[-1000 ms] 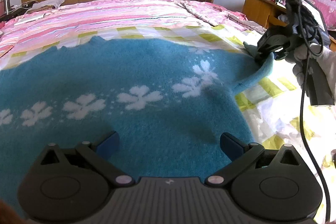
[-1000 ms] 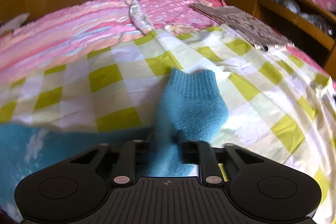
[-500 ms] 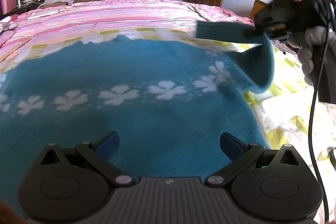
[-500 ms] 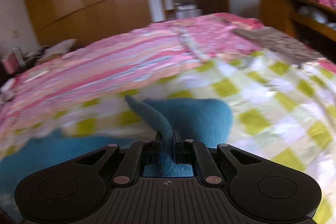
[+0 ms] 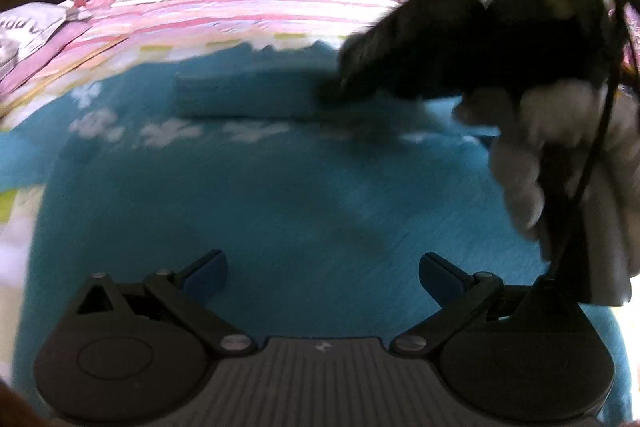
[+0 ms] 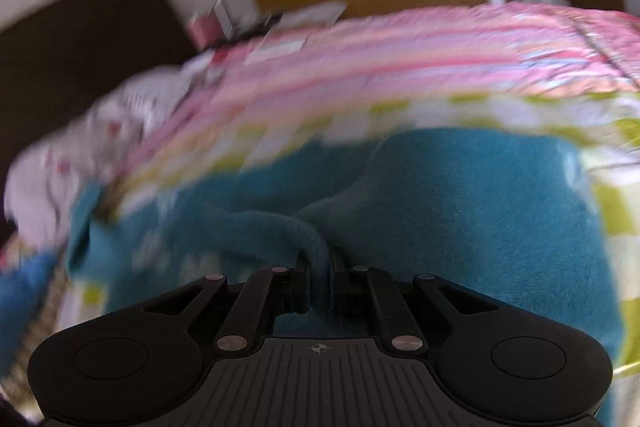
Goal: Fold small clothes
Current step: 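Carry the held sleeve across the sweater body with the right tool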
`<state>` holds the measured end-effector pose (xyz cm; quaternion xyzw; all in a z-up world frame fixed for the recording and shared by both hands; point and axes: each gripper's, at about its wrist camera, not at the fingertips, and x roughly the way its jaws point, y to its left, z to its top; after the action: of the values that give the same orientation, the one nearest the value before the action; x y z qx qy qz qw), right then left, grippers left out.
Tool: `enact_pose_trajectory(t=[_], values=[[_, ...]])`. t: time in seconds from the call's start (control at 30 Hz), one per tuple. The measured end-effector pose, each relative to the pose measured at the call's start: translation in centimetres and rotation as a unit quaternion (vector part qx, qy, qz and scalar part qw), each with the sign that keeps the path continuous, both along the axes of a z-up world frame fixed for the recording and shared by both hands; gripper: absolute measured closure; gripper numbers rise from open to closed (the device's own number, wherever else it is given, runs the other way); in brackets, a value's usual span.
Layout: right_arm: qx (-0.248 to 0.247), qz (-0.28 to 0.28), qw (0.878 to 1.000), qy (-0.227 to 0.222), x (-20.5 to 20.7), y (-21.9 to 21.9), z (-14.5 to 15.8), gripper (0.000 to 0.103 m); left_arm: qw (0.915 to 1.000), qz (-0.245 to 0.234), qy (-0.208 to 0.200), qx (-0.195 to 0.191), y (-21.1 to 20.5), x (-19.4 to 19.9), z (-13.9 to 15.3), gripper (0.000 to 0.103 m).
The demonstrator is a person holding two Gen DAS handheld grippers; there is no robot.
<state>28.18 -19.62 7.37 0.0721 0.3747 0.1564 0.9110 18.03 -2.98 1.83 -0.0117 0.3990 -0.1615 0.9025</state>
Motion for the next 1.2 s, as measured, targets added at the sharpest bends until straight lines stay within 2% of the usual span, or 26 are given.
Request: enact_pose_trajectory(t=[0.1, 0.17, 0.37, 0.5, 0.6, 0.73, 0.8, 0.83, 0.9, 1.07, 1.2], values=[[-0.050, 0.033, 0.998, 0.013, -0.3, 2.2, -1.8, 0.089, 1.0000, 0.000, -0.001, -0.003, 1.0, -0.6, -0.3, 0.000], [-0.078, 0.053, 0.996, 0.003, -0.7, 2.9, -1.8, 0.089, 1.0000, -0.001, -0.005, -0.006, 1.3, -0.7, -0.2, 0.000], [-0.128, 0.087, 0.988, -0.018, -0.6, 4.9, -0.9, 0.085, 0.9995, -0.010, -0.014, -0.027, 2.3, -0.9, 0.4, 0.000], [-0.145, 0.113, 0.983, -0.023, -0.7, 6.5, -1.1, 0.077, 0.9994, -0.016, -0.024, -0.021, 2.5, -1.0, 0.4, 0.000], [-0.168, 0.148, 0.974, -0.034, -1.1, 8.1, -1.4, 0.072, 0.9993, -0.017, -0.024, -0.023, 2.9, -0.8, 0.4, 0.000], [-0.200, 0.169, 0.964, -0.054, -0.8, 10.4, -1.8, 0.072, 0.9994, -0.013, -0.022, -0.025, 3.4, -0.6, 0.3, 0.000], [-0.202, 0.172, 0.963, -0.052, -0.2, 11.1, -2.1, 0.074, 0.9993, -0.009, -0.022, -0.028, 3.6, -0.7, 0.4, 0.000], [-0.205, 0.170, 0.963, -0.052, 0.1, 11.4, -2.3, 0.083, 0.9993, -0.007, -0.022, -0.030, 3.7, -0.7, 0.4, 0.000], [-0.198, 0.163, 0.965, -0.051, 0.3, 11.6, -2.2, 0.091, 0.9993, -0.004, -0.021, -0.031, 3.8, -0.7, 0.4, 0.000], [-0.161, 0.138, 0.975, -0.070, 0.4, 11.8, -1.1, 0.094, 0.9992, 0.001, -0.021, -0.034, 4.1, -0.6, 0.4, 0.000], [-0.144, 0.139, 0.976, -0.084, 0.6, 12.6, -0.7, 0.094, 0.9992, 0.006, -0.020, -0.035, 4.4, -0.5, 0.2, 0.000]])
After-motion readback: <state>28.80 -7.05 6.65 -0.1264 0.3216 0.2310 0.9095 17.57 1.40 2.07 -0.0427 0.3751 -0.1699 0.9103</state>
